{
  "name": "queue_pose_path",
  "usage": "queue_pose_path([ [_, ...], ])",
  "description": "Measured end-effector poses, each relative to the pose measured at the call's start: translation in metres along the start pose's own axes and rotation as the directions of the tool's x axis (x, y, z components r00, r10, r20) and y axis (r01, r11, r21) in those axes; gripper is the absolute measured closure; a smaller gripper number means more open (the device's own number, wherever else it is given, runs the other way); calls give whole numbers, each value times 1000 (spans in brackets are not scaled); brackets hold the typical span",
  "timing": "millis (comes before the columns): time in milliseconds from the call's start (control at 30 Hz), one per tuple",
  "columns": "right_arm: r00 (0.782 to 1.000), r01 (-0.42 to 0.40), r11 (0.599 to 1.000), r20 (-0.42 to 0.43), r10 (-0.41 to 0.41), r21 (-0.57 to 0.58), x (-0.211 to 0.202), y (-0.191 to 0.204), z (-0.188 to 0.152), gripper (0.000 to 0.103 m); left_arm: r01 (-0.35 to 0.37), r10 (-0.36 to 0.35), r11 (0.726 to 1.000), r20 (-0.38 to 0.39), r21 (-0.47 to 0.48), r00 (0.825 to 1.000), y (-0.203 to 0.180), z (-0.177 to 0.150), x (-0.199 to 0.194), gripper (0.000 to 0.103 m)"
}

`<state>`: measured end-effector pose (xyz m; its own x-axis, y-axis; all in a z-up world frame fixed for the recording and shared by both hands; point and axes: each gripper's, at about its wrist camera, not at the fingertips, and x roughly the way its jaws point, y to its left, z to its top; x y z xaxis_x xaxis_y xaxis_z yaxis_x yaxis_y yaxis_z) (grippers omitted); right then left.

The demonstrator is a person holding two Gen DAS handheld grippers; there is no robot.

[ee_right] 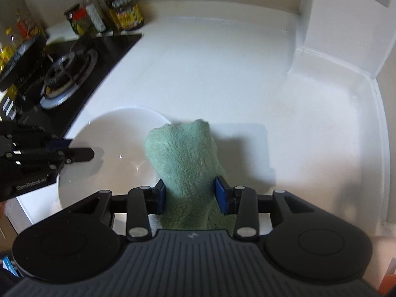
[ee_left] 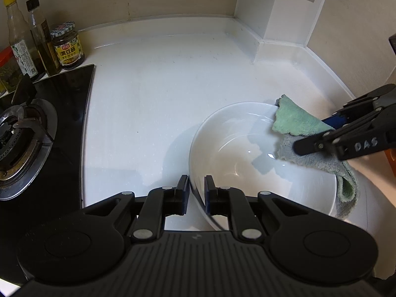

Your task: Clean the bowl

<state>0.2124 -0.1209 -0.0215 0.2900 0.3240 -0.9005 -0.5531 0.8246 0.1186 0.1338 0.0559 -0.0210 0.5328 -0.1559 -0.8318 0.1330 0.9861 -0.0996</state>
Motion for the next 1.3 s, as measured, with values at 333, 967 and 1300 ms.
queue_pose_path([
  [333,997,62,964,-33,-73,-260,6,22,10,83,22,-20,995,-21,96,1000,-4,5,1,87],
  [967,995,2,903,-91,-45,-429,13,21,50,85,9,17,931,-68,365,998,-34,24,18,89],
  [1300,999,-43,979,-4,43,-199,5,-13,28,87,-16,15,1000,-42,-4,999,-29,14,0,89],
])
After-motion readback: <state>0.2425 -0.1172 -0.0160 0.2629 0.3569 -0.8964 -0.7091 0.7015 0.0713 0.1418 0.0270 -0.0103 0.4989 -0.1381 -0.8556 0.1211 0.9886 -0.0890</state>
